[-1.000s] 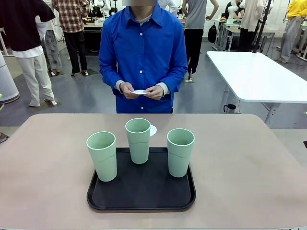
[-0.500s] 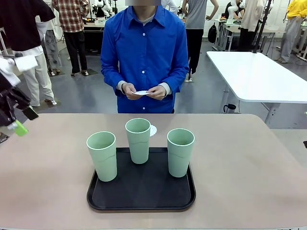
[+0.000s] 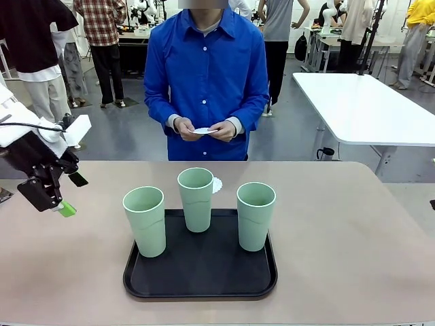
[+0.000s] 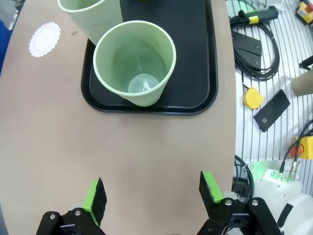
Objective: Place coasters on the table and set cups on them.
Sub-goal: Pick up one Reusable plastic cup and place it on a coaster set by the human.
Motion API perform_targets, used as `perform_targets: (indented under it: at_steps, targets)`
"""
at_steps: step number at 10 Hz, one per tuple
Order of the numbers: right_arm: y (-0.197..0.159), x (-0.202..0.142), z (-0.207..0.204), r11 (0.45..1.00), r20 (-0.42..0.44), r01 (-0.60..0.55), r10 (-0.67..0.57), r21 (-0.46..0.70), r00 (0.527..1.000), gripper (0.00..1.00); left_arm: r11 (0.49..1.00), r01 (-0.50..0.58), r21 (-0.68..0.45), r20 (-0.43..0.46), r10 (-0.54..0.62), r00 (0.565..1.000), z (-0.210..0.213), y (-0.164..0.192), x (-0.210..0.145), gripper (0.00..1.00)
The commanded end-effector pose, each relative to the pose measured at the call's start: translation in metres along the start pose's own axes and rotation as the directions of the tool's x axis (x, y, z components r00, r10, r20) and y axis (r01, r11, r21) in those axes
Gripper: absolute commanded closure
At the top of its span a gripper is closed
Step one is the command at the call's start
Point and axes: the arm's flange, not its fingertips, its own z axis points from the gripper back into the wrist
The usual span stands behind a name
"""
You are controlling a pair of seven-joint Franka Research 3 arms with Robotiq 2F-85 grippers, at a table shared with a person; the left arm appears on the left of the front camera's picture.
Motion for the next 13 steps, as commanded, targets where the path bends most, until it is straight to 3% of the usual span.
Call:
perform_targets:
  at_steps: [1, 5, 6, 8, 10, 12, 13]
  targets:
    - [0.0, 0.002, 0.0, 1.0, 0.004, -0.001, 0.001, 0.018, 1.0, 0.0, 1.0, 0.01, 0.012, -0.01, -0.01, 1.0, 0.013, -0.006, -0.002, 0.0]
    - [0.0, 0.002, 0.0, 1.0, 0.004, -0.001, 0.001, 0.018, 1.0, 0.0, 1.0, 0.01, 0.019, 0.002, -0.01, 1.0, 0.011, -0.003, -0.002, 0.0]
    - [0.0, 0.002, 0.0, 1.0, 0.004, -0.001, 0.001, 0.018, 1.0, 0.0, 0.991, 0.015, -0.134, 0.119, 0.002, 0.993, -0.003, 0.017, -0.017, 0.0]
    - [0.0, 0.002, 0.0, 1.0, 0.004, -0.001, 0.001, 0.018, 1.0, 0.0, 0.977, 0.078, -0.197, 0.36, -0.002, 0.933, -0.018, 0.051, -0.048, 0.0]
    - [0.0, 0.002, 0.0, 1.0, 0.004, -0.001, 0.001, 0.018, 1.0, 0.0, 0.978, 0.112, -0.175, 0.538, -0.001, 0.843, -0.031, 0.056, -0.074, 0.0]
    - [0.0, 0.002, 0.0, 1.0, 0.004, -0.001, 0.001, 0.018, 1.0, 0.0, 0.983, 0.1, -0.156, 0.683, 0.034, 0.73, -0.06, 0.059, -0.1, 0.0]
    - [0.0, 0.002, 0.0, 1.0, 0.004, -0.001, 0.001, 0.018, 1.0, 0.0, 0.987, 0.081, -0.135, 0.71, 0.039, 0.703, -0.08, 0.054, -0.105, 0.0]
